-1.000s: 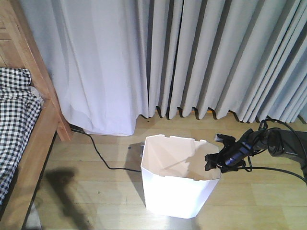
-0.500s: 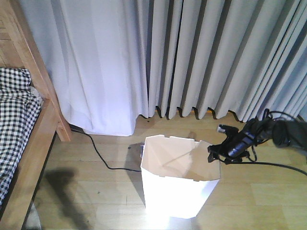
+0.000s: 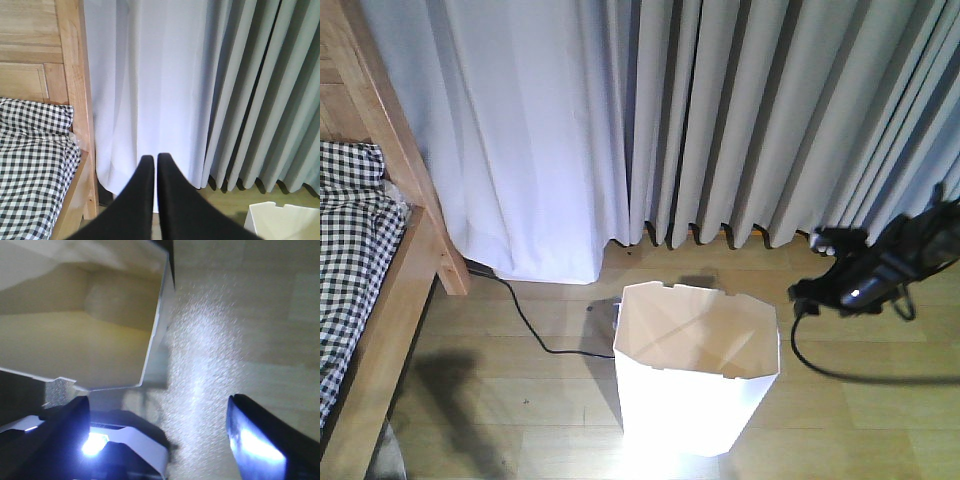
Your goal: Move trash bin to bedside with robot
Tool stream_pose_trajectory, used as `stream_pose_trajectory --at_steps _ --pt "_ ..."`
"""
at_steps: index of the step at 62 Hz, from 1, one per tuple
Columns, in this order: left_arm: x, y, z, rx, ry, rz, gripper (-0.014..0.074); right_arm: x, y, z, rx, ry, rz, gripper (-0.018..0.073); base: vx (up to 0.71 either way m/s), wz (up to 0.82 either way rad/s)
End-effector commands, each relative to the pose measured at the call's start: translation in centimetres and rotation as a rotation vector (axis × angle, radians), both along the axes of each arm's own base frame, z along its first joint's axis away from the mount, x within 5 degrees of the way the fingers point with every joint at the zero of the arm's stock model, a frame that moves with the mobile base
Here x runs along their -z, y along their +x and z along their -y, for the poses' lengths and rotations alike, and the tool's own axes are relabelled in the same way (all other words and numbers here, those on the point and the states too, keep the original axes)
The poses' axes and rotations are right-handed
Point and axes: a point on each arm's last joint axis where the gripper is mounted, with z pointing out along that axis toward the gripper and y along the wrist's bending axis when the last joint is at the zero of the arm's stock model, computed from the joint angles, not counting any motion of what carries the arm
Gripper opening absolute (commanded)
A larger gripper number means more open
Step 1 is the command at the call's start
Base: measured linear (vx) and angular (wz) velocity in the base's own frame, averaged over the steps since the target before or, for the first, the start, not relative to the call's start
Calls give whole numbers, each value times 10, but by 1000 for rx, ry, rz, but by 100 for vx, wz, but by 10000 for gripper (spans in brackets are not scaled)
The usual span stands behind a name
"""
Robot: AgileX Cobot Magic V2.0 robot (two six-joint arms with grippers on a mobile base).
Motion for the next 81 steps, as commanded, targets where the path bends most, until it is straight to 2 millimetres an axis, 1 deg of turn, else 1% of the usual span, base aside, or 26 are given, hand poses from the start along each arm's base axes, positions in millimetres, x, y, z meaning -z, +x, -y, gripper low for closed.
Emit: stream_pose_trajectory --at_steps 1,4,5,10,20,26,27,32,40,50,55,63,68,73,81 --pt "-3 0 0 -4 -10 71 -6 -64 2 3 -33 -45 151 553 0 0" --pt "-3 0 0 -4 -10 71 -6 -89 -2 3 -46 -60 201 553 0 0" --pt "-3 0 0 -4 -10 71 -6 -94 -5 3 -50 -64 208 553 0 0" --pt "-3 0 0 -4 -10 71 -6 -133 -13 2 -58 -86 295 553 0 0" --pt "-3 0 0 -4 -10 71 -6 -197 -38 -1 -60 -121 456 553 0 0" --pt "-3 0 0 -4 -10 71 -6 -230 -58 -3 -50 -148 563 553 0 0" --pt "-3 0 0 -4 -10 71 -6 -232 -62 -3 -46 -151 574 553 0 0" --pt "-3 0 0 -4 -10 71 -6 -259 -83 -4 -10 -177 693 553 0 0" --pt "-3 0 0 -4 -10 71 -6 -288 -121 -6 49 -208 858 553 0 0" --pt "-3 0 0 -4 -10 71 -6 -312 -168 -9 114 -239 1054 549 0 0" --pt "-3 0 0 -4 -10 71 -6 -323 -193 -11 192 -214 1167 549 0 0" --pt "-3 0 0 -4 -10 71 -6 -332 -225 -15 267 -142 1279 549 0 0" --pt "-3 0 0 -4 -10 71 -6 -332 -241 -18 268 -130 1322 549 0 0" --pt "-3 0 0 -4 -10 71 -6 -328 -253 -23 253 -106 1351 549 0 0" --pt "-3 0 0 -4 -10 71 -6 -309 -266 -30 201 -66 1340 549 0 0"
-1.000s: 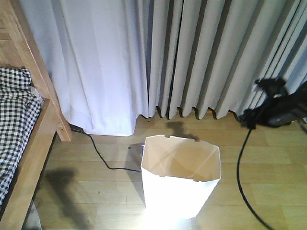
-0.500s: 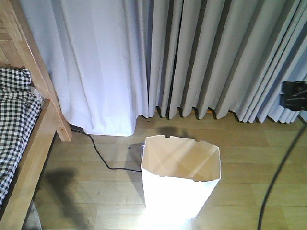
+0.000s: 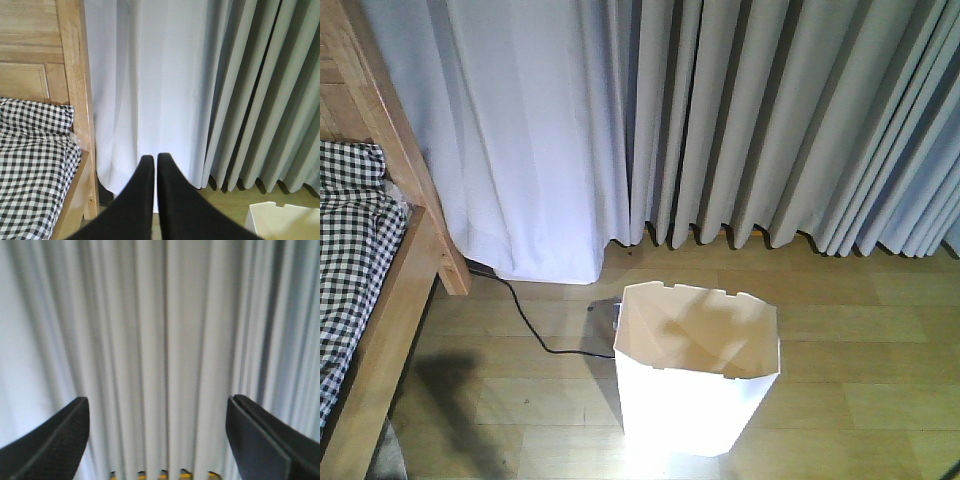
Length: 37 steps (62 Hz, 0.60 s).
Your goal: Move trash bin to bedside with robot
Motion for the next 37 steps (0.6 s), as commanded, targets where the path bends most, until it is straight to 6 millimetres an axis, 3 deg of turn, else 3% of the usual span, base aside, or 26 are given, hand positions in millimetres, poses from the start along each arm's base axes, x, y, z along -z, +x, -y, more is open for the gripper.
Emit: stream_pose_trajectory --at_steps 1,12,24,29,37 --pt "-3 0 0 -4 -10 71 -6 1 -8 -1 -6 0 45 549 0 0" --pt "-3 0 0 -4 -10 71 -6 14 -26 -5 -33 3 70 549 0 0" --pt "-3 0 0 -4 -10 71 -6 22 -30 -8 -67 -3 42 507 0 0" --pt "-3 0 0 -4 -10 71 -6 21 -30 -8 -66 -15 43 396 0 0" --pt "-3 0 0 -4 -10 71 -6 21 -29 -7 -59 -56 52 95 0 0"
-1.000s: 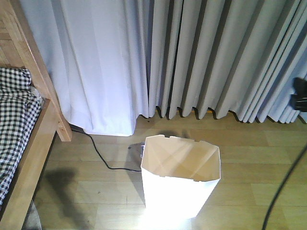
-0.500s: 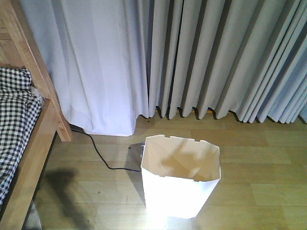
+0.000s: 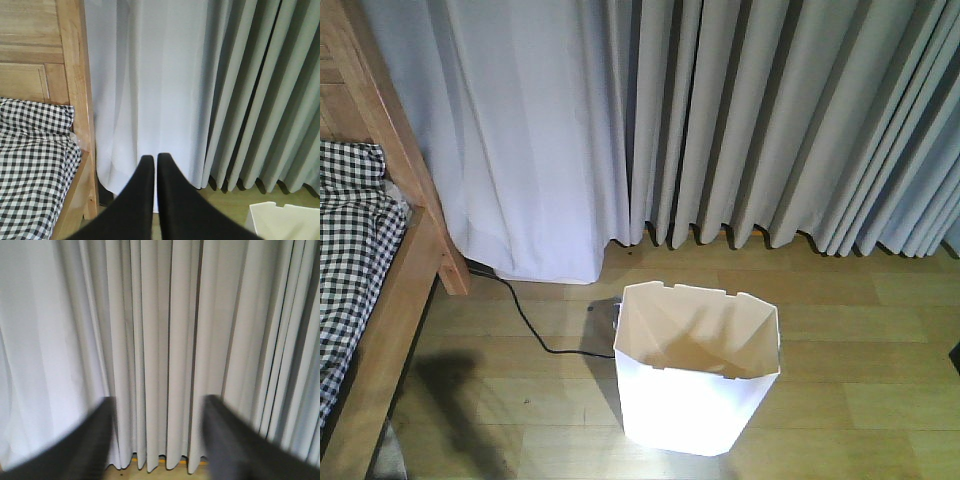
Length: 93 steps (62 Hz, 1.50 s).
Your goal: Move trash bin to bedside with robot
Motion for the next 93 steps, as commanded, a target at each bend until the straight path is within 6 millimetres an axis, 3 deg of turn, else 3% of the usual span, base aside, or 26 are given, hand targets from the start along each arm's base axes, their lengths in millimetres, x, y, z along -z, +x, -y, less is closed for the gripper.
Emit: stream_pose_trajectory --at_steps 1,4,45,59,64,78,93 --pt "-3 0 0 -4 -10 71 -6 -13 1 4 40 -30 69 66 0 0" --pt "-3 0 0 -4 -10 71 -6 -13 1 4 39 -24 67 -17 0 0" --pt "-3 0 0 -4 -10 71 -6 -9 1 7 70 -68 75 -9 0 0" --pt "-3 0 0 -4 -10 71 -6 -12 -8 10 107 -98 124 -9 0 0" --pt "-3 0 0 -4 -10 71 -6 -3 -12 10 111 -98 154 -9 0 0" --pt "-3 0 0 -4 -10 71 -6 47 -22 9 114 -74 185 -9 0 0" --pt "-3 0 0 -4 -10 71 -6 53 -23 7 73 -68 177 -9 0 0"
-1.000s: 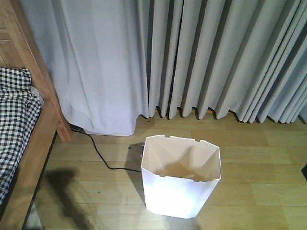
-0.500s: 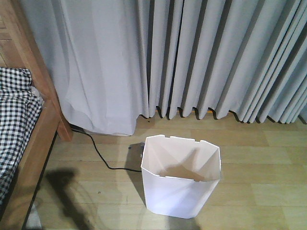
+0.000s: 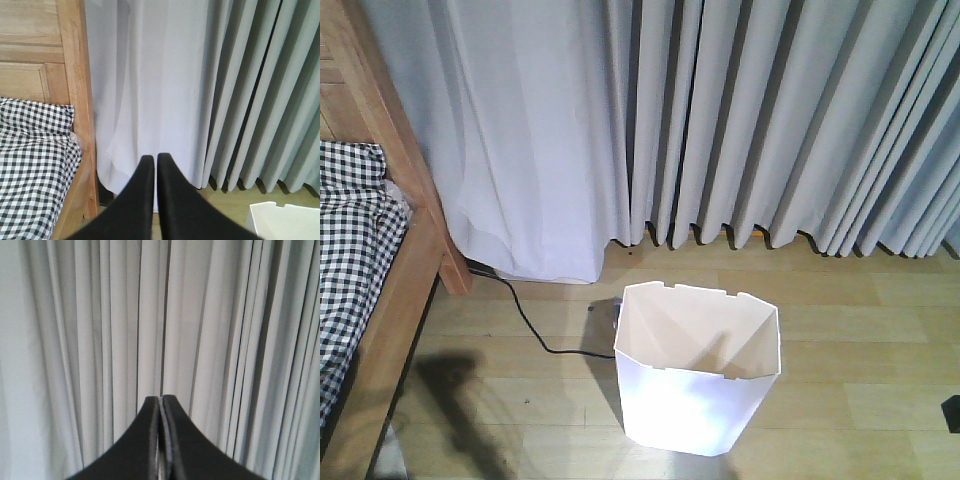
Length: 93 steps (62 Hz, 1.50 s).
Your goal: Move trash bin to bedside with robot
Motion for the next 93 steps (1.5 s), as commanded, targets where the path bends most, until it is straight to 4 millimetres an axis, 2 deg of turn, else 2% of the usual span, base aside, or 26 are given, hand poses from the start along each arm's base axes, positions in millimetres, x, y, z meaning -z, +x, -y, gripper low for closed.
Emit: stream_pose_trajectory --at_steps 1,9,23,93 --pt "-3 0 0 -4 -10 71 -6 -5 -1 -3 -45 -35 73 -9 0 0" --pt "-3 0 0 -4 -10 71 -6 -5 -1 -5 -91 -44 80 -9 0 0" --pt "-3 0 0 -4 -10 71 -6 -5 -1 -3 -56 3 80 -9 0 0" --pt "-3 0 0 -4 -10 71 -6 -3 -1 -3 -55 9 61 -9 0 0"
